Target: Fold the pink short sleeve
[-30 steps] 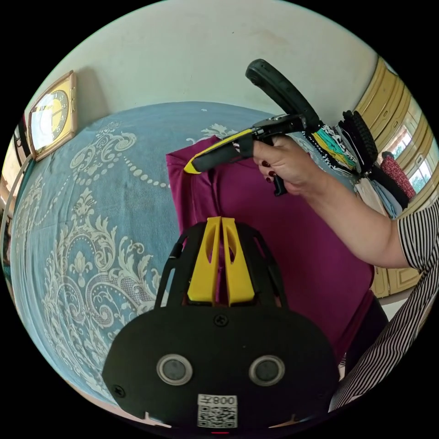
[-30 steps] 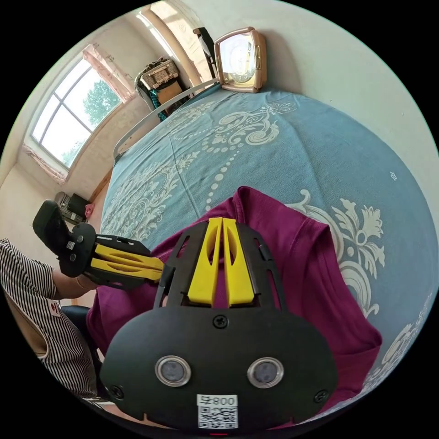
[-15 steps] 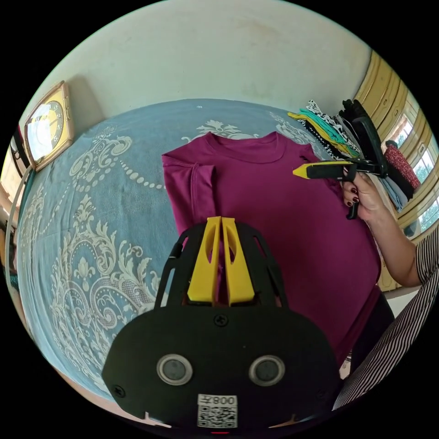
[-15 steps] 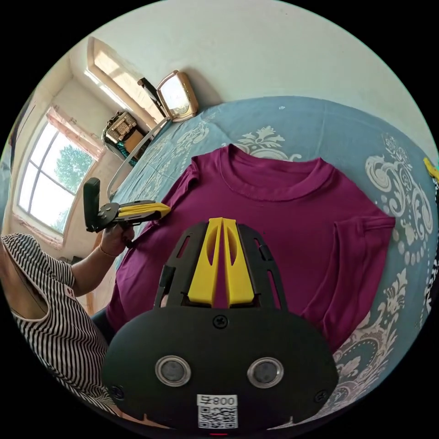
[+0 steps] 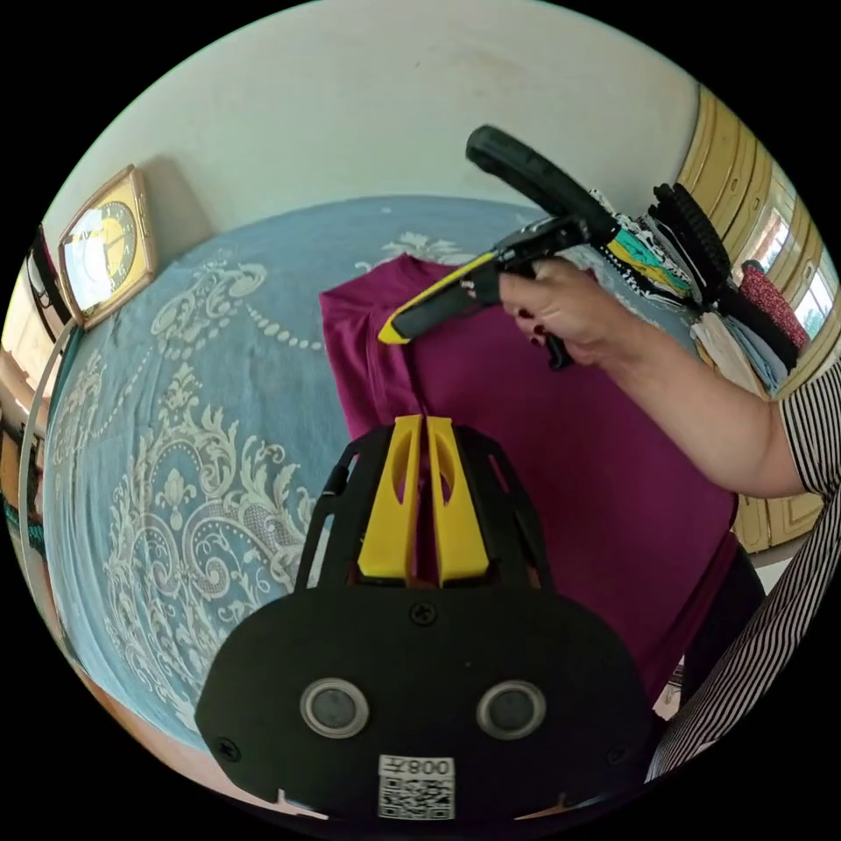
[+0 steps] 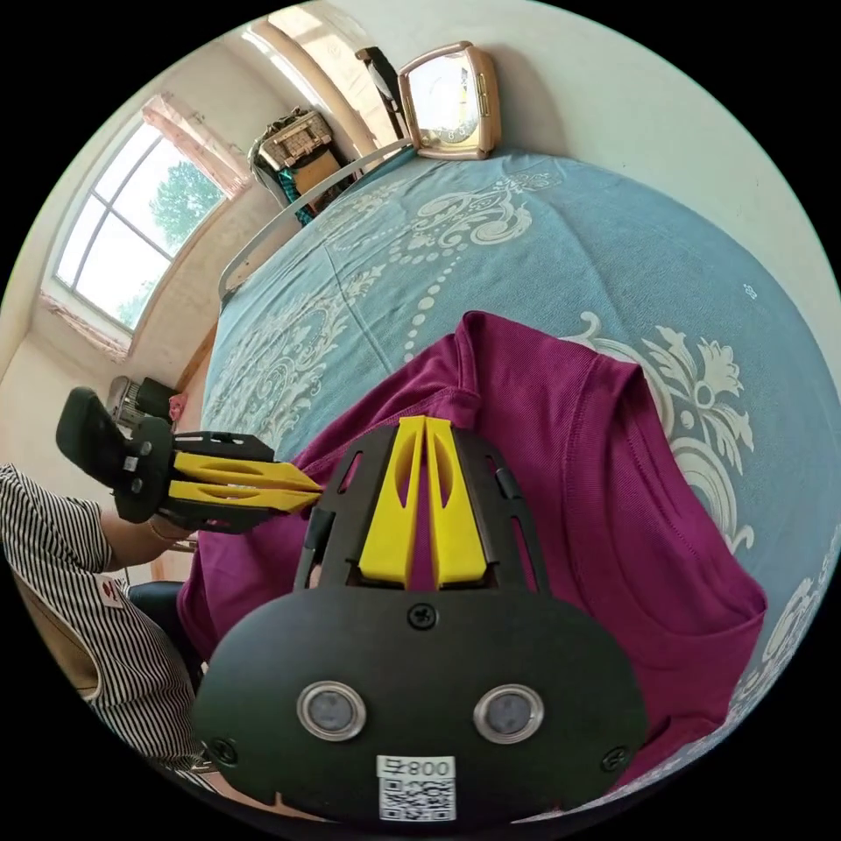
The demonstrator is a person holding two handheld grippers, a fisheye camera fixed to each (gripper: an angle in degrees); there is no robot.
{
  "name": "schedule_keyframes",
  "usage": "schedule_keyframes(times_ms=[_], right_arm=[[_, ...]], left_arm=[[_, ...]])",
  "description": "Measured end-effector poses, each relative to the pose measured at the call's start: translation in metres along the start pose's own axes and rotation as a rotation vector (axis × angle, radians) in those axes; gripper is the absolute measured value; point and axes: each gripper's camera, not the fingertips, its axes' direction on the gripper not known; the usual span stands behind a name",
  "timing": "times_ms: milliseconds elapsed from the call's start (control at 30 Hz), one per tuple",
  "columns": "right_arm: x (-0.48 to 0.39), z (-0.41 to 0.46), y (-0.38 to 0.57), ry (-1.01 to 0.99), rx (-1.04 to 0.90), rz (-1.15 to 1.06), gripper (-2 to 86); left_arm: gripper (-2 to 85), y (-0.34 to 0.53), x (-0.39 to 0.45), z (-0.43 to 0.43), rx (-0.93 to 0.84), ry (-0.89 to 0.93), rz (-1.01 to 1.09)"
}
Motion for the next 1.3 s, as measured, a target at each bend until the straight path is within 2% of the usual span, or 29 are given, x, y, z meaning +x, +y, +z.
schedule_keyframes(times_ms=[67, 233, 333, 433, 600, 700, 767, 867, 900, 967, 1067, 1300], right_arm=[[0.006, -0.001, 0.006, -0.051, 0.005, 0.023, 0.1], [-0.001, -0.027, 0.043, -0.011, 0.112, 0.072, 0.2], [-0.003, -0.055, 0.092, -0.019, 0.192, 0.135, 0.2], [-0.003, -0.086, 0.164, -0.005, 0.247, 0.253, 0.2], [-0.012, -0.141, 0.289, 0.145, 0.315, 0.477, 0.1], [-0.018, -0.158, 0.331, 0.261, 0.333, 0.568, 0.2], [-0.016, -0.158, 0.345, 0.294, 0.325, 0.601, 0.1], [-0.003, -0.133, 0.350, 0.291, 0.224, 0.624, 0.1], [0.002, -0.118, 0.349, 0.294, 0.171, 0.625, 0.1], [-0.002, -0.120, 0.351, 0.281, 0.216, 0.611, 0.1], [-0.014, -0.121, 0.348, 0.324, 0.186, 0.589, 0.1], [-0.019, -0.118, 0.370, 0.347, 0.203, 0.589, 0.1]], left_arm=[[1.9, 0.004, -0.003, 0.010, -0.053, 0.030, -0.028], [0.9, 0.015, 0.004, -0.012, 0.042, -0.022, -0.040], [0.9, 0.020, 0.005, 0.004, -0.068, 0.036, -0.052], [1.5, 0.026, 0.011, -0.002, 0.001, 0.017, -0.036], [3.5, 0.029, 0.020, -0.013, 0.072, 0.028, 0.007], [2.9, 0.036, 0.027, -0.024, 0.129, 0.004, 0.019], [1.9, 0.041, 0.027, -0.022, 0.112, -0.004, -0.001], [0.9, 0.045, 0.023, 0.011, -0.058, 0.004, -0.037], [0.7, 0.049, 0.021, 0.016, -0.053, 0.018, -0.055], [0.5, 0.049, 0.019, 0.010, -0.041, 0.028, -0.058], [0.3, 0.053, 0.019, -0.001, 0.004, 0.021, -0.070], [0.3, 0.070, 0.015, -0.003, -0.027, 0.049, -0.086]])
